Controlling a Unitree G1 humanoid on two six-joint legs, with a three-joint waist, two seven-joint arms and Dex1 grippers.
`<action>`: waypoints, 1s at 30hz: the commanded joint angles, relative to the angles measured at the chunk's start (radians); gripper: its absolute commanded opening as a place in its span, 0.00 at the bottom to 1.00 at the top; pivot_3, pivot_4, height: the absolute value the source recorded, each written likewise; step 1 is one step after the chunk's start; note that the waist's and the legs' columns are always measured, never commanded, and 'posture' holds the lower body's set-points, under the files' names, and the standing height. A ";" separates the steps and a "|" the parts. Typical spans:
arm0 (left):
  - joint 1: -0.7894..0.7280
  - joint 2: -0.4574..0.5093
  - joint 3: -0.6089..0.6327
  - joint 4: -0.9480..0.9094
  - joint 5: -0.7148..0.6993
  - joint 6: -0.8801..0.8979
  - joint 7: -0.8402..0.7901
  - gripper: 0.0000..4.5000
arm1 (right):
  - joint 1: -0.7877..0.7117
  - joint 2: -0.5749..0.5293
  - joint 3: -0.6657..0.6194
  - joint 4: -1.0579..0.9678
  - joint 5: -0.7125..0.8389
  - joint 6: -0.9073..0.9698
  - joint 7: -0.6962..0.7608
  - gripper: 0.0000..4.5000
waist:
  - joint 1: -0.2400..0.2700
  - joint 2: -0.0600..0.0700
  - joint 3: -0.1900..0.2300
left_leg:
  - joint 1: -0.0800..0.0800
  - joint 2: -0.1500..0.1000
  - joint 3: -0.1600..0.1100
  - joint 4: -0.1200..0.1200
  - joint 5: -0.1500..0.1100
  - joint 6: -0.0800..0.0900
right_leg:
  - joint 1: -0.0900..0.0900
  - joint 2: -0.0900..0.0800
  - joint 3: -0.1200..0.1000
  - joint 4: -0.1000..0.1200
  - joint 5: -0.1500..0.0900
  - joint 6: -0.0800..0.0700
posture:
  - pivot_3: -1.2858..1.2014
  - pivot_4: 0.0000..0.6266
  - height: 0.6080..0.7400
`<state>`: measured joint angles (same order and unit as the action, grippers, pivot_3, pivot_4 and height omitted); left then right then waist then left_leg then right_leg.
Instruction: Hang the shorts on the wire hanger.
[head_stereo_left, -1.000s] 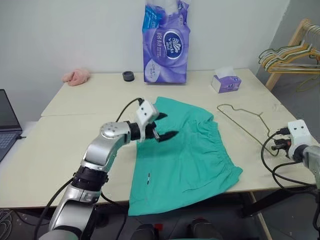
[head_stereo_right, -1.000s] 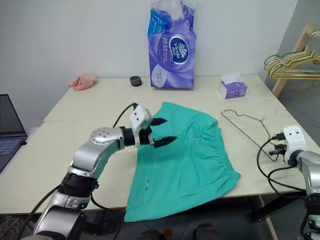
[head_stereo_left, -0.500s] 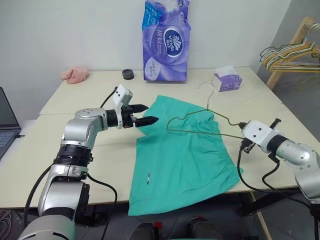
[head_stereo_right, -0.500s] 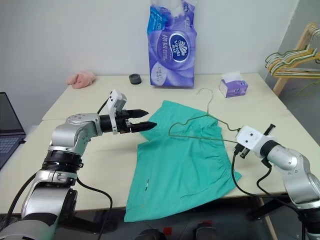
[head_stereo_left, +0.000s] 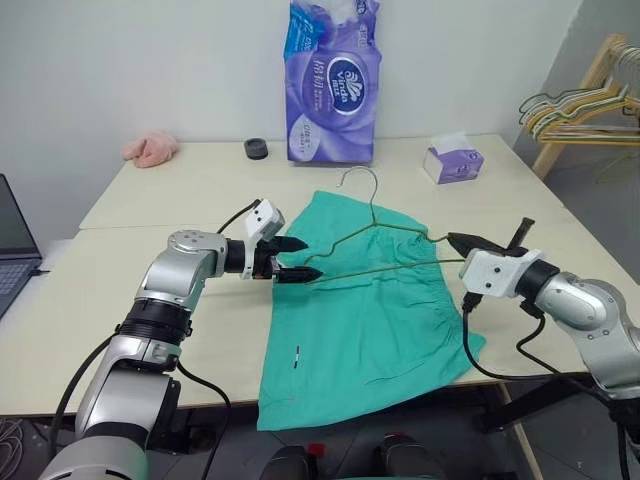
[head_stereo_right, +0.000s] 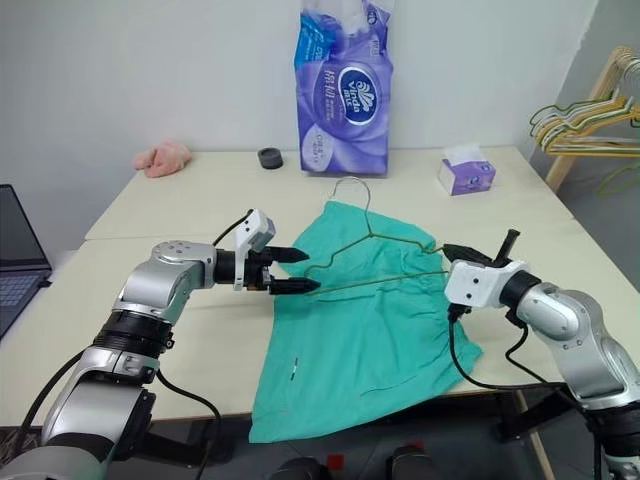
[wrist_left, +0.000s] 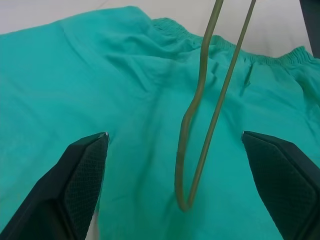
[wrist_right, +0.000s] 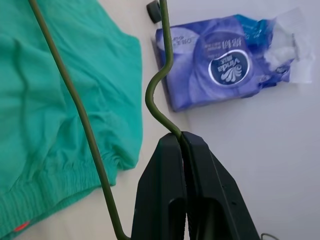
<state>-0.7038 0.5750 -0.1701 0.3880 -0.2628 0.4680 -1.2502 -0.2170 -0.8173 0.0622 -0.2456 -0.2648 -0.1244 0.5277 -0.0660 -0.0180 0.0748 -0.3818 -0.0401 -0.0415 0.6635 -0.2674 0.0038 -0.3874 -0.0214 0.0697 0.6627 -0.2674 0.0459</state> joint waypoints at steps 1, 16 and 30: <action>0.020 0.013 -0.019 -0.048 0.005 -0.016 -0.042 1.00 | -0.029 0.010 -0.009 -0.041 -0.005 -0.019 0.009 0.00 | 0.000 0.000 0.000 | 0.000 0.000 0.000 0.000 0.000 0.000 | 0.000 0.000 0.000 0.000 0.000 0.000 | 0.47 0.08 1.00; 0.068 0.021 -0.039 -0.097 0.009 -0.010 -0.086 0.25 | -0.027 0.045 -0.022 -0.054 -0.002 -0.044 0.033 0.00 | -0.001 0.000 0.000 | 0.000 0.000 0.000 0.001 0.000 0.000 | 0.000 0.000 0.000 0.001 0.000 0.000 | 0.47 0.08 1.00; 0.080 0.015 -0.035 -0.123 0.012 -0.005 -0.080 0.00 | 0.006 0.011 -0.011 -0.059 -0.010 -0.147 0.068 0.17 | -0.005 0.000 0.000 | 0.000 0.000 0.000 0.001 0.000 0.000 | 0.000 0.000 0.000 0.001 0.000 0.000 | 0.47 0.08 1.00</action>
<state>-0.6089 0.5875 -0.2139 0.3032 -0.2479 0.4725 -1.3377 -0.2134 -0.7940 0.0604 -0.2677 -0.2919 -0.2459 0.5792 -0.0714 -0.0180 0.0747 -0.3816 -0.0400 -0.0418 0.6645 -0.2673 0.0039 -0.3873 -0.0212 0.0694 0.6639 -0.2674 0.0456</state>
